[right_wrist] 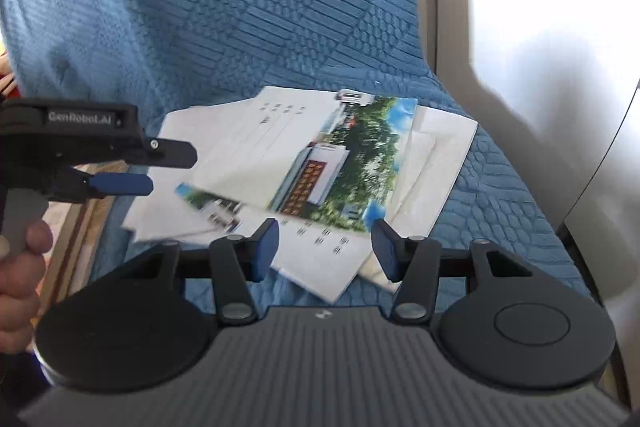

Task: Organize objects

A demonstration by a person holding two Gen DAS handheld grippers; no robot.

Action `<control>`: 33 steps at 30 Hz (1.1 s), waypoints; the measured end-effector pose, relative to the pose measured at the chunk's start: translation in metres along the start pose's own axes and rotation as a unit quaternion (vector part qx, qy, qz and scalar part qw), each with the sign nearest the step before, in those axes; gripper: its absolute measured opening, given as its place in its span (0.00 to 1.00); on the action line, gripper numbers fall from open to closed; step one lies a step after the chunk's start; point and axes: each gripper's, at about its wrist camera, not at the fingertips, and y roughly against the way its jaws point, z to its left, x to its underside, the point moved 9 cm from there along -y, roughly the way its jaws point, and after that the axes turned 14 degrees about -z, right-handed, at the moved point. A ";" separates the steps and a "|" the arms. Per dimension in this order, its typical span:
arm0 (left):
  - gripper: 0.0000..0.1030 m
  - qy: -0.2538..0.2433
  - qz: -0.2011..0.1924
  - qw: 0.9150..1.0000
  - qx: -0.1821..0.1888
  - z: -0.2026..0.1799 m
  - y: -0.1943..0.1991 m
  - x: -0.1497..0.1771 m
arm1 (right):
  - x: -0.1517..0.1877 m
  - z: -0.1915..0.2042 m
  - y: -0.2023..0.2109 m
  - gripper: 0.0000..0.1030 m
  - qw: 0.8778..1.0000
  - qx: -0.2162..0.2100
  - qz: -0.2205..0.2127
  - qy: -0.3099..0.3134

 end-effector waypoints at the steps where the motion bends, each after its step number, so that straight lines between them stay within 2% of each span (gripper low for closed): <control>1: 0.57 -0.003 0.000 1.000 0.001 0.002 -0.006 -0.001 | 0.002 -0.003 -0.005 0.52 1.000 0.006 -0.001 -0.005; 5: 0.49 -0.018 0.001 1.000 -0.008 0.011 -0.030 -0.004 | 0.011 -0.010 -0.023 0.49 1.000 0.023 0.002 -0.017; 9: 0.40 -0.032 -0.008 0.999 -0.005 0.014 -0.043 -0.008 | 0.014 -0.010 -0.029 0.49 1.000 0.031 -0.006 -0.004; 15: 0.32 -0.042 -0.008 0.999 -0.010 0.013 -0.049 -0.011 | 0.015 -0.020 -0.031 0.33 0.999 0.046 -0.012 -0.017; 16: 0.31 -0.046 -0.008 0.999 -0.010 0.012 -0.049 -0.010 | 0.016 -0.021 -0.031 0.27 0.999 0.042 -0.010 -0.024; 20: 0.28 -0.055 -0.006 0.998 -0.009 0.012 -0.048 -0.010 | 0.018 -0.022 -0.025 0.26 0.998 0.034 -0.004 -0.048; 24: 0.24 -0.033 0.005 0.999 -0.005 0.021 -0.044 -0.014 | 0.020 -0.015 -0.017 0.24 0.997 0.028 0.010 -0.065; 29: 0.23 -0.031 0.019 0.999 0.001 0.028 -0.034 -0.013 | 0.027 0.014 0.003 0.20 0.997 0.003 0.028 -0.075; 30: 0.18 -0.029 0.026 0.999 0.006 0.029 -0.031 -0.011 | 0.027 0.023 0.008 0.13 0.996 -0.011 0.032 -0.077; 32: 0.13 -0.014 0.053 0.998 0.027 0.028 -0.028 -0.002 | 0.031 0.046 0.017 0.11 0.995 -0.039 0.044 -0.077; 33: 0.14 -0.010 0.059 0.998 0.035 0.027 -0.027 0.001 | 0.033 0.055 0.021 0.11 0.995 -0.045 0.047 -0.072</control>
